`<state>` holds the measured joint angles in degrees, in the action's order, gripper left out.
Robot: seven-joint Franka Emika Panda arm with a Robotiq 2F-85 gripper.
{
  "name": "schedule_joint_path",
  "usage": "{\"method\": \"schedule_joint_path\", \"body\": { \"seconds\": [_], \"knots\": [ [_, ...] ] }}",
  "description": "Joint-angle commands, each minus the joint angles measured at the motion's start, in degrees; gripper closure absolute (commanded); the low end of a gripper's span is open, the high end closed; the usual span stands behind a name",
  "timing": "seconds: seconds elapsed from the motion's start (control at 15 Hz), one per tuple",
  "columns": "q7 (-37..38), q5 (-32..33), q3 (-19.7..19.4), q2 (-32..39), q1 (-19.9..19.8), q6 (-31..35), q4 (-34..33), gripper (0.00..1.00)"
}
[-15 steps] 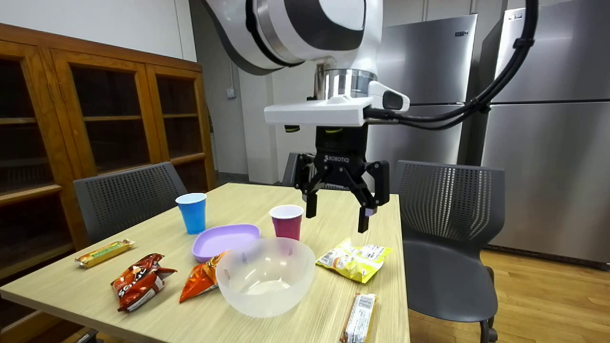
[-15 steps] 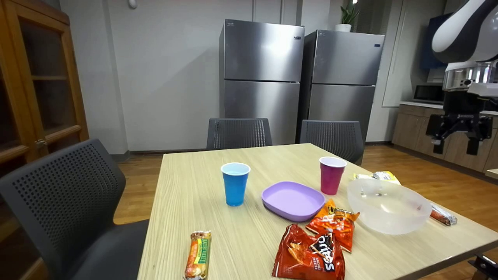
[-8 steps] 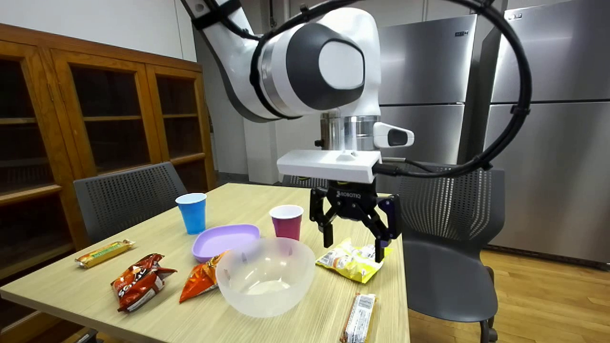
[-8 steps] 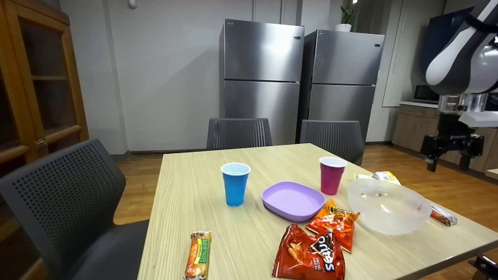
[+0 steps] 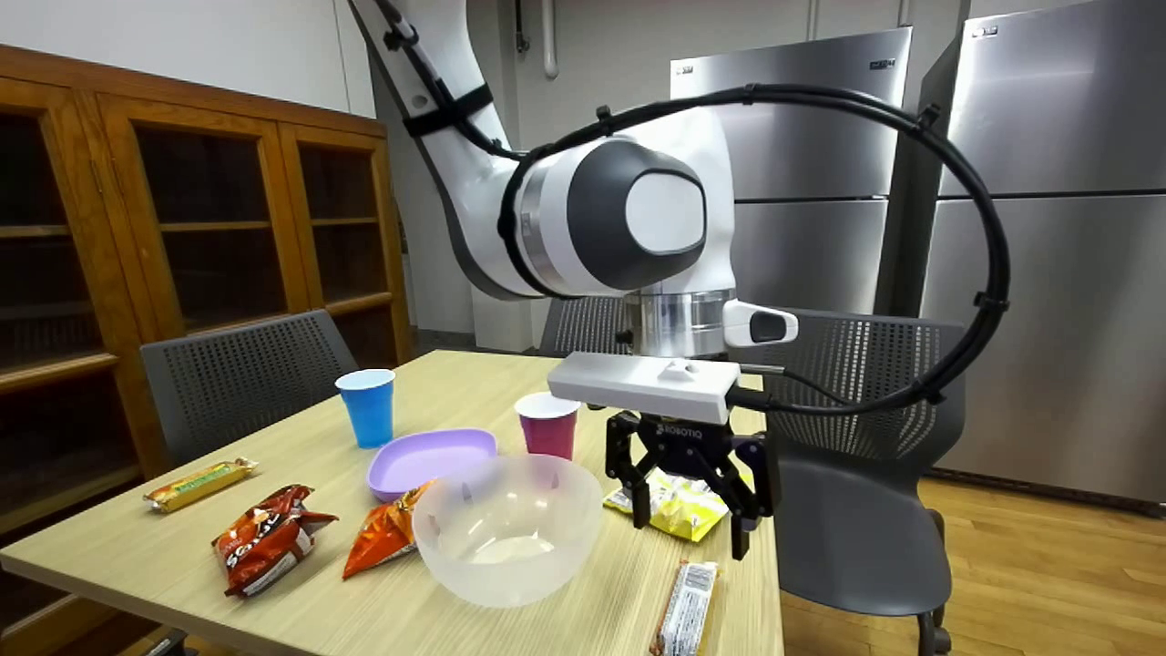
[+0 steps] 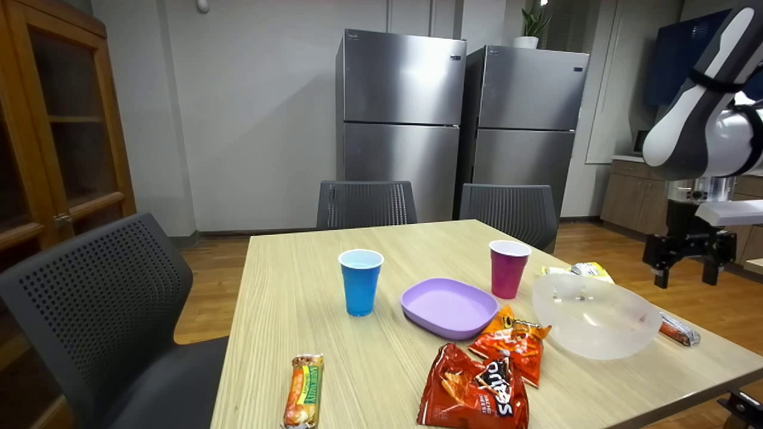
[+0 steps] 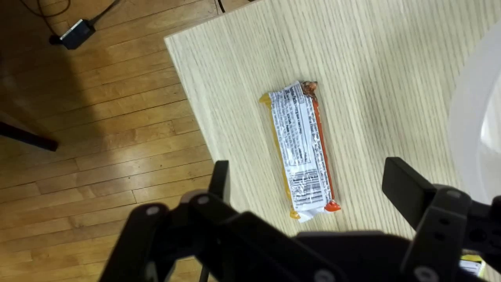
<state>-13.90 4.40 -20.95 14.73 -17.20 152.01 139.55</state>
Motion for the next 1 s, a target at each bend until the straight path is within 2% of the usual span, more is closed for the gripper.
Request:
{"method": "schedule_joint_path", "body": {
  "seconds": [0.0,0.53,0.93],
  "knots": [
    [1.0,0.6,1.2,3.2,-1.3,1.0,-2.2,0.0],
    [0.8,0.9,1.8,8.6,-1.4,1.9,-4.8,0.0],
    [-1.8,0.6,3.7,11.1,-3.0,1.9,-5.1,0.0]
  ]
}}
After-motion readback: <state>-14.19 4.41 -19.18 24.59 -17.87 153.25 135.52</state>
